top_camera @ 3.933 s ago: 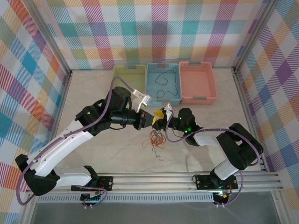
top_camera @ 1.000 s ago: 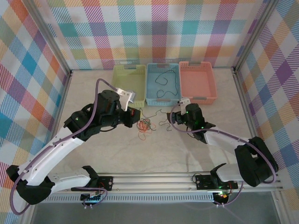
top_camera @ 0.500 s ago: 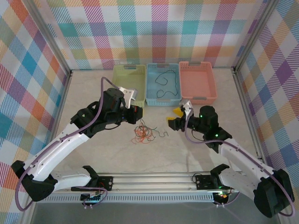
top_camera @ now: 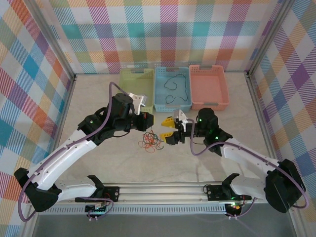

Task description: Untangle the cables

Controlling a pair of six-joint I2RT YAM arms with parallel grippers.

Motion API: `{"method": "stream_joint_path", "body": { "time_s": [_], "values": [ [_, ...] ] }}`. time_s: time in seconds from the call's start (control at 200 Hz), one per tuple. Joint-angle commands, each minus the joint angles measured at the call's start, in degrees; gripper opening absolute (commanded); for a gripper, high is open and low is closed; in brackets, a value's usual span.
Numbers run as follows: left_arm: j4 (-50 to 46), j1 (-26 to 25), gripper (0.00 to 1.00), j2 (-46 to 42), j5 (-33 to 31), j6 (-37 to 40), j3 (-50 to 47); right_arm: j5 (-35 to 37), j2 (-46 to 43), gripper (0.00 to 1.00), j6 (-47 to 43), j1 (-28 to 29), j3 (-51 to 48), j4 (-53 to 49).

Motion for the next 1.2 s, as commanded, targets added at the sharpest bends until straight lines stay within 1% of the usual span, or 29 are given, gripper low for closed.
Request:
{"method": "stream_joint_path", "body": {
  "time_s": [0.0,0.185,0.435,0.685,1.0,1.09,1.11,1.195],
  "values": [
    [2.4,0.5,0.00,-0.1,2.1,-0.7,0.5,-2.7,2.3,0.59,-4.1,1.1,3.5,4.3],
    [2.8,0.5,0.00,0.7,4.0,-1.2,1.1,-3.2,6.1,0.59,-5.6,2.0,5.2,6.9],
    [3.6,0.5,0.00,0.9,4.8,-1.6,1.4,-4.0,8.1,0.56,-6.5,3.3,6.3,8.5],
    [4.7,0.5,0.00,1.2,6.4,-2.0,1.4,-4.0,11.1,0.52,-6.4,5.0,7.8,9.4],
    [5.1,0.5,0.00,1.3,8.3,-2.3,4.4,-3.5,15.3,0.37,-5.4,5.5,4.5,13.3],
    [4.7,0.5,0.00,1.4,8.4,-2.3,6.3,-2.9,16.9,0.35,-5.7,5.5,2.7,13.3],
    [4.4,0.5,0.00,1.4,8.4,-2.3,6.8,-2.8,17.3,0.35,-5.8,5.5,2.3,15.1],
    [3.5,0.5,0.00,1.3,8.0,-1.8,9.3,-2.2,19.0,0.35,-6.1,5.5,0.4,16.1]
  ]
}}
